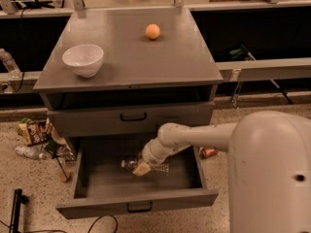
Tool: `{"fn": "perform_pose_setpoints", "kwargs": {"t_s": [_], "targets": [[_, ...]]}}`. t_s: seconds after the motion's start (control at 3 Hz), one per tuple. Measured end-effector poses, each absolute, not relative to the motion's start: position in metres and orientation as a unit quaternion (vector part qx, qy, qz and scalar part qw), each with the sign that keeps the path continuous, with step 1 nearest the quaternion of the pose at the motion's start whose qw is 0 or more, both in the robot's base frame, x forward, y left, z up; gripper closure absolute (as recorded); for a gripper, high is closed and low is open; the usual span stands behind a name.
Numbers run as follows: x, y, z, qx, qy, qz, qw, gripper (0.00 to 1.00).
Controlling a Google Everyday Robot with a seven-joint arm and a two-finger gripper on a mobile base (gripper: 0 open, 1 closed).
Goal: Pick water bottle from middle drawer and place on counter
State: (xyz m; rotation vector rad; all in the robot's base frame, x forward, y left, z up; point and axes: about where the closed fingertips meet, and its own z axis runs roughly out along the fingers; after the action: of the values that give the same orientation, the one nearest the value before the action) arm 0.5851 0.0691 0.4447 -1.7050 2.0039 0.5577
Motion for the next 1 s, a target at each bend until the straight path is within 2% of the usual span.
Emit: {"fn": "perform_pose_setpoints", "kwargs": {"t_s": [1.0], "targets": [[0.537, 0.027, 0.582, -0.569, 0.705, 0.208, 0.370, 1.00]]}}
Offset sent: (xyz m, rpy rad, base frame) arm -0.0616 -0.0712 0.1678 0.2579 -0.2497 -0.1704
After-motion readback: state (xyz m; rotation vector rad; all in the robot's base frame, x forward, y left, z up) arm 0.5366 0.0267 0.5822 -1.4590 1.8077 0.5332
